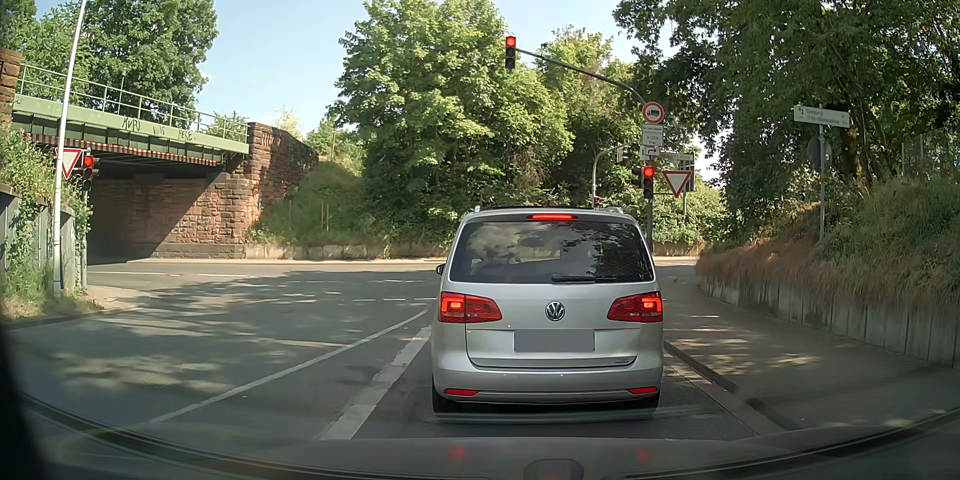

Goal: Follow the waypoints while adhering to traffic rules and regulations

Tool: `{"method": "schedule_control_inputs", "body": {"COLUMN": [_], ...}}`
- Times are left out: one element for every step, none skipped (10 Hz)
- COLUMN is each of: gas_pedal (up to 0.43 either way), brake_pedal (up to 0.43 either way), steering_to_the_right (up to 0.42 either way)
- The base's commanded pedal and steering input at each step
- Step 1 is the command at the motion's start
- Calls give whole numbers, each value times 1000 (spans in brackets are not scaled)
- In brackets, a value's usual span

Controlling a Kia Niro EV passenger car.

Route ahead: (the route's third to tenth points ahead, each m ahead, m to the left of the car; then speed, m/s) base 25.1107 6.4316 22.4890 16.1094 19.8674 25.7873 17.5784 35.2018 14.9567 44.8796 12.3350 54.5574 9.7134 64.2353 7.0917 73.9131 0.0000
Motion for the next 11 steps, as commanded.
{"method": "schedule_control_inputs", "body": {"gas_pedal": [0, 0, 0, 0, 0, 0, 0, 0, 0, 0, 0], "brake_pedal": [207, 207, 207, 207, 207, 207, 207, 207, 207, 207, 207], "steering_to_the_right": [5, 5, 5, 5, 5, 5, 5, 5, 5, 5, 5]}}
